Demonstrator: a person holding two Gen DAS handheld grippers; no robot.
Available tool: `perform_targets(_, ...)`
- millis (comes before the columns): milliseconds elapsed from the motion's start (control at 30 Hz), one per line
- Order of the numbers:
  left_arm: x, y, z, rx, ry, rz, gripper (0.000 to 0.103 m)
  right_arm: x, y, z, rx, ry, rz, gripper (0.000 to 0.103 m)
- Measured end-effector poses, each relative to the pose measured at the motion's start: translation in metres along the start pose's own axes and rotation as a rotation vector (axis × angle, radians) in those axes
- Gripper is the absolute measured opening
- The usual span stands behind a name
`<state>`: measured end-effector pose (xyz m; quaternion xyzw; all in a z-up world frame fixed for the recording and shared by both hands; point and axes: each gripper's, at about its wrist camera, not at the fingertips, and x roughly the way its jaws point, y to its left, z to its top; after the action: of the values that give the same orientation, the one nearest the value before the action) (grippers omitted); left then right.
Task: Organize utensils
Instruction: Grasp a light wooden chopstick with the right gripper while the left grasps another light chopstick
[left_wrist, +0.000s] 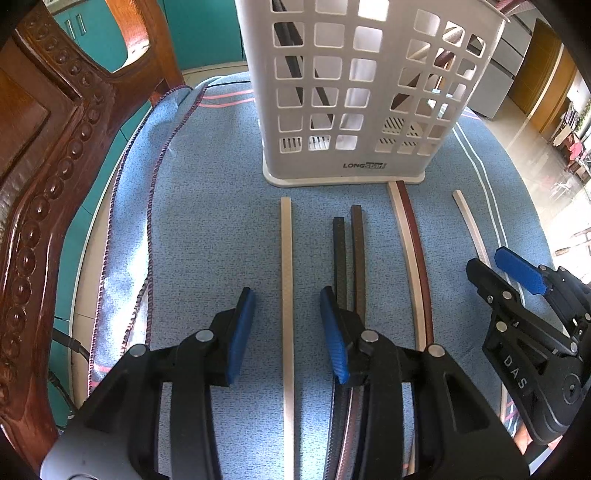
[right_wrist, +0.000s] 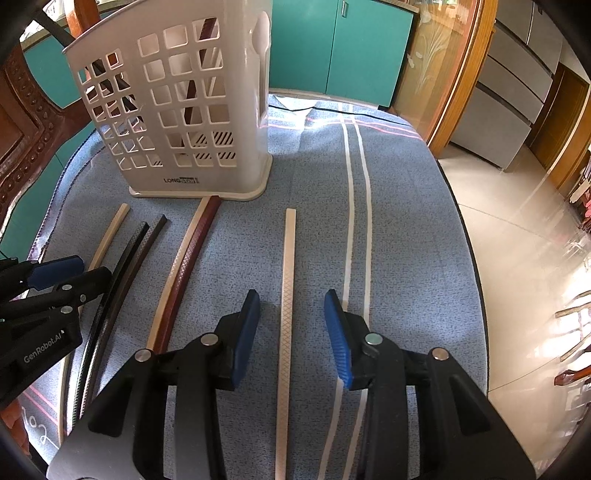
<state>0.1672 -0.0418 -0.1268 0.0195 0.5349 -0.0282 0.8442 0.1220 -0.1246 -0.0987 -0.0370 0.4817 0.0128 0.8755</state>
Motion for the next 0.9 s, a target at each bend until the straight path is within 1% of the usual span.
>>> perform_targets(533, 0.0008, 0.0041, -0.0005, -0.003, 0.0, -0.001, 0.041, -0.0021, 0.0023, -0.0024, -0.01, -0.005, -0.007, 0.038)
perform_targets(567, 0.0008, 0.004, -0.0004, -0.003, 0.0, -0.002, 0.041, -0.0025, 0.002, -0.0025, -0.011, -0.004, -0.005, 0.037)
perform_targets(600, 0.0008, 0.0038, -0.0005, -0.003, 0.0, -0.001, 0.041, -0.0028, 0.0016, -0.0022, -0.009, 0.001, 0.013, 0.024)
perform_targets(633, 0.0008, 0.0038, -0.0005, -0.003, 0.0, -0.001, 0.041, -0.0031, 0.0014, -0.0017, -0.003, 0.007, 0.05, 0.019)
perform_targets(667, 0.0008, 0.0038, -0.0005, -0.003, 0.0, -0.001, 0.041, -0.0038, 0.0017, -0.0011, -0.003, 0.01, 0.058, 0.01)
perform_targets(700, 0.0007, 0.0038, -0.0004, -0.003, 0.0, -0.001, 0.041, -0.0042, 0.0029, -0.0012, -0.007, 0.011, 0.058, 0.007)
perform_targets(800, 0.0007, 0.0037, -0.0003, -0.004, 0.0, -0.002, 0.041, -0.0047, 0.0027, -0.0013, 0.0, 0.004, 0.06, 0.006)
perform_targets(900, 0.001, 0.0044, -0.0004, -0.005, 0.001, -0.002, 0.041, -0.0051, -0.0009, -0.001, 0.027, 0.0, 0.086, 0.006)
